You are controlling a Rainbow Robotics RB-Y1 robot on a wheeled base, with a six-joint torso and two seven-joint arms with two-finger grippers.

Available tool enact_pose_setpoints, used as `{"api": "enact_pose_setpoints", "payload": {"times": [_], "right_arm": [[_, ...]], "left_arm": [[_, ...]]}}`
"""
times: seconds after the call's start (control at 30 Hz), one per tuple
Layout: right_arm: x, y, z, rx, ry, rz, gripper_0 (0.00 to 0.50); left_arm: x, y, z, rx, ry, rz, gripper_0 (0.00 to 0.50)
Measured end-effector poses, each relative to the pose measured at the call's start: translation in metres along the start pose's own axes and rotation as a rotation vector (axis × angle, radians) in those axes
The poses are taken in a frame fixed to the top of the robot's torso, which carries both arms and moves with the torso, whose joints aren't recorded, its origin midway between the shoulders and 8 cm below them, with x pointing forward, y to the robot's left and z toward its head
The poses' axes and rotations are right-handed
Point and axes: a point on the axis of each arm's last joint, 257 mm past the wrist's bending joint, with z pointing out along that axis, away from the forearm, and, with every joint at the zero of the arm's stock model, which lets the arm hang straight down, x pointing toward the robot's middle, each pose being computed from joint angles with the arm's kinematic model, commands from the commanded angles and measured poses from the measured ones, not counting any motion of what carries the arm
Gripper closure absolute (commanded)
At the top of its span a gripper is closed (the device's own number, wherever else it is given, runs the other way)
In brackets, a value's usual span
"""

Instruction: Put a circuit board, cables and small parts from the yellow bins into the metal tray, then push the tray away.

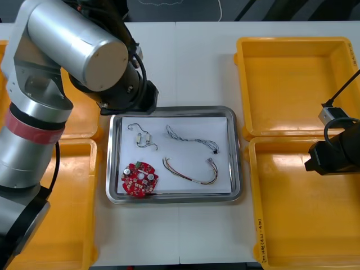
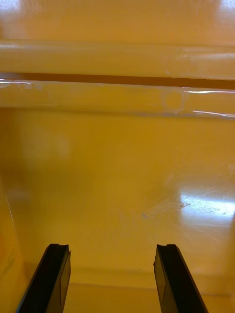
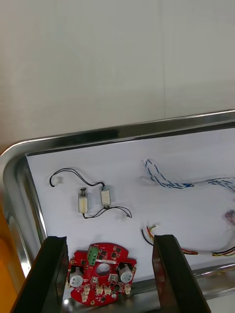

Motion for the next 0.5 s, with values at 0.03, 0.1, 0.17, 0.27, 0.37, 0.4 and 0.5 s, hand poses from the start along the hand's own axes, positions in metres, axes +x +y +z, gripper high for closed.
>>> {"api": "enact_pose_setpoints", "payload": {"times": [0.03,0.1,0.17,0.27,0.37,0.4,0.5], "right_arm": [[0.000,0.000,0.000,0.000,-0.001,0.002,0.000],[0.000,0.000,0.000,-0.001,-0.001,0.021,0.000],[0.000,0.000,0.000,-0.001,-0.001,0.038,0.000],[-0.001,0.000,0.000,-0.002,-0.002,0.039,0.000],[-0.001,0.000,0.000,-0.002,-0.003,0.039,0.000],[-0.001,0.000,0.000,-0.002,-0.003,0.039,0.000],[-0.001,0.001,0.000,-0.003,-0.003,0.039,0.000]], "left_arm": [[-0.003,0.000,-0.004,0.010,-0.005,-0.001,0.000],[-0.010,0.003,-0.012,0.022,-0.019,-0.007,0.000],[-0.015,0.008,-0.019,0.032,-0.028,-0.012,0.000],[-0.022,0.022,-0.028,0.025,-0.039,-0.021,0.000],[-0.027,0.043,-0.034,-0.005,-0.049,-0.033,0.000],[-0.028,0.050,-0.036,-0.014,-0.051,-0.037,0.000],[-0.031,0.068,-0.044,-0.029,-0.055,-0.051,0.000]]}}
